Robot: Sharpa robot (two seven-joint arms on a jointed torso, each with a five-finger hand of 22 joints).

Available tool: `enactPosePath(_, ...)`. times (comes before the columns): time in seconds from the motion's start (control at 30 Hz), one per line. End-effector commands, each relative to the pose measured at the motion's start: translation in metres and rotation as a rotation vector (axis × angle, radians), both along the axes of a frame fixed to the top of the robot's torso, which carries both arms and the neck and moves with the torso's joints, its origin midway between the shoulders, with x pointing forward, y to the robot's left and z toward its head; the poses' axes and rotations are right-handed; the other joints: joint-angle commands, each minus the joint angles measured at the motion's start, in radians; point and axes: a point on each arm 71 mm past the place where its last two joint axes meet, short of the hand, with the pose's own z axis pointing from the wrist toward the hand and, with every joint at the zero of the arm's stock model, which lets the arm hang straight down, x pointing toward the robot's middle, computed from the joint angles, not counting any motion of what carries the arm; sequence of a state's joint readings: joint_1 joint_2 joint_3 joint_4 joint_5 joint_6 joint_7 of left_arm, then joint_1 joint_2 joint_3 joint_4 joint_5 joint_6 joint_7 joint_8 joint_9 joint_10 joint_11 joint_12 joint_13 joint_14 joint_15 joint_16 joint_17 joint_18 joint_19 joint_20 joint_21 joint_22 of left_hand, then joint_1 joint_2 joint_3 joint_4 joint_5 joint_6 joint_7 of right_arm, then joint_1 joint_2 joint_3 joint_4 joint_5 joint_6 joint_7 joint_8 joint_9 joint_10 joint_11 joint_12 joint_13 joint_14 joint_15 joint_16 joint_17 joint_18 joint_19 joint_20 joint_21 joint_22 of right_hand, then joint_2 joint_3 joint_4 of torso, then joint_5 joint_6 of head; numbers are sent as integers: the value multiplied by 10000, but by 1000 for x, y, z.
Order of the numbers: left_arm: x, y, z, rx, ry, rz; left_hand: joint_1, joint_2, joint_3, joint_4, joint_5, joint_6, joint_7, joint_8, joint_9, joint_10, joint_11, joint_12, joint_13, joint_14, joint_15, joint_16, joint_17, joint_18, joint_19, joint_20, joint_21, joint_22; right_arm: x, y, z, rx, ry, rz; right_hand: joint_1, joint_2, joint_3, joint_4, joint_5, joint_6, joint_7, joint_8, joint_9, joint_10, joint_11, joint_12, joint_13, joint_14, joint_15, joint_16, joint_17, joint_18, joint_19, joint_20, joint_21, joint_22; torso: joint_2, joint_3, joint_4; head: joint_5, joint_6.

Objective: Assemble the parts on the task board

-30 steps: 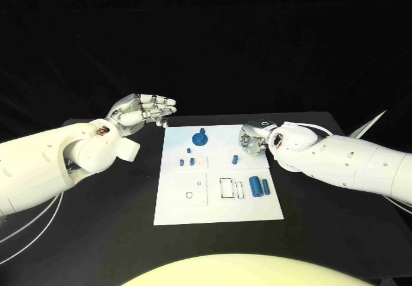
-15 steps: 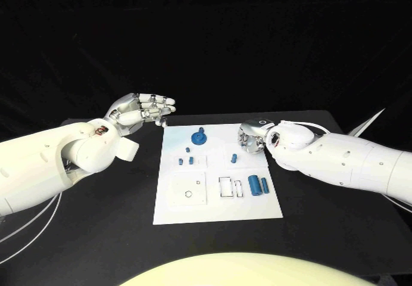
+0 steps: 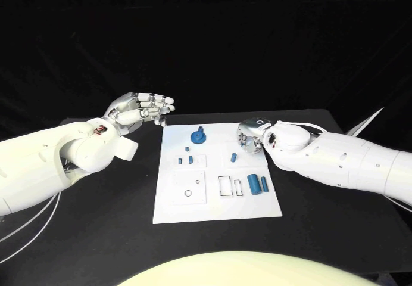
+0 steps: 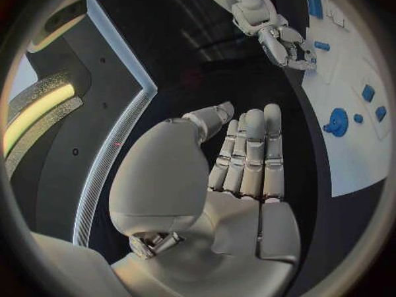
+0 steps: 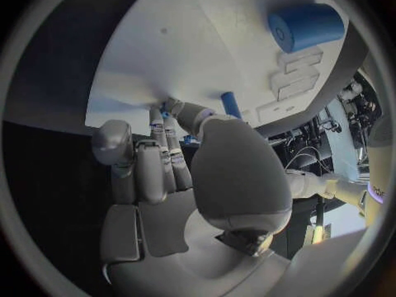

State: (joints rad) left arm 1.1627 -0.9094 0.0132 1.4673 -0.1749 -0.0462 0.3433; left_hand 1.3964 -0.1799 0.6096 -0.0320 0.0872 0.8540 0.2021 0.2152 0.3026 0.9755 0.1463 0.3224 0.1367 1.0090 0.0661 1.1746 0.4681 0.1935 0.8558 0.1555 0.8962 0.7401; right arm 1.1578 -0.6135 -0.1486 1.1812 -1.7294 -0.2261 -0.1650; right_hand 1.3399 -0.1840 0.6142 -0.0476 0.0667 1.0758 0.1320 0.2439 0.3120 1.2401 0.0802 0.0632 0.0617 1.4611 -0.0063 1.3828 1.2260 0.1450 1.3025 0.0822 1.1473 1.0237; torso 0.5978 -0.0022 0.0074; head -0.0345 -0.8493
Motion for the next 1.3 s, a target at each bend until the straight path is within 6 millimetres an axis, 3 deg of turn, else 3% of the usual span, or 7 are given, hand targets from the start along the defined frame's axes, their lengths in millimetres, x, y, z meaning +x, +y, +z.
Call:
enactPosePath(0.03, 0, -1, 1, -8, -25, -30, -88, 52, -331, -13, 32, -77, 77, 88, 83, -83, -33, 150, 123, -90, -7, -135, -132, -94, 46, 11, -73, -122, -7, -5, -14, -186, 154, -47, 226, 335, 430, -383, 43, 170, 0, 302, 208, 687, -221, 121, 493, 495, -145, 154, 191, -366, 242, -7, 250, 195, 0, 0, 11, -13, -8)
enactPosePath(0.57, -1, -1, 1, 45, -71, -15, -83, 48, -347, -17, 36, -127, 102, 68, 74, -141, -11, 157, 122, -118, 11, -150, -143, -97, 37, 24, -107, -145, -12, -3, -4, 927, -1227, -112, 159, 266, 414, -607, 41, 380, -87, 398, 293, 974, -322, 206, 687, 502, -227, 204, 219, -412, 323, -72, 519, 548, -1, 7, 1, -2, 5)
enactPosePath(1.3, 0, 5, 0, 106, -52, 92, -90, 47, -357, -13, 36, -141, 110, 63, 71, -162, -3, 160, 122, -126, 19, -153, -146, -99, 35, 30, -119, -154, -16, -15, 16, 1543, -1337, -334, 107, 272, 404, -607, 41, 421, -99, 416, 309, 1010, -337, 214, 721, 509, -237, 224, 245, -420, 334, -81, 554, 598, 0, -1, -8, 11, -2)
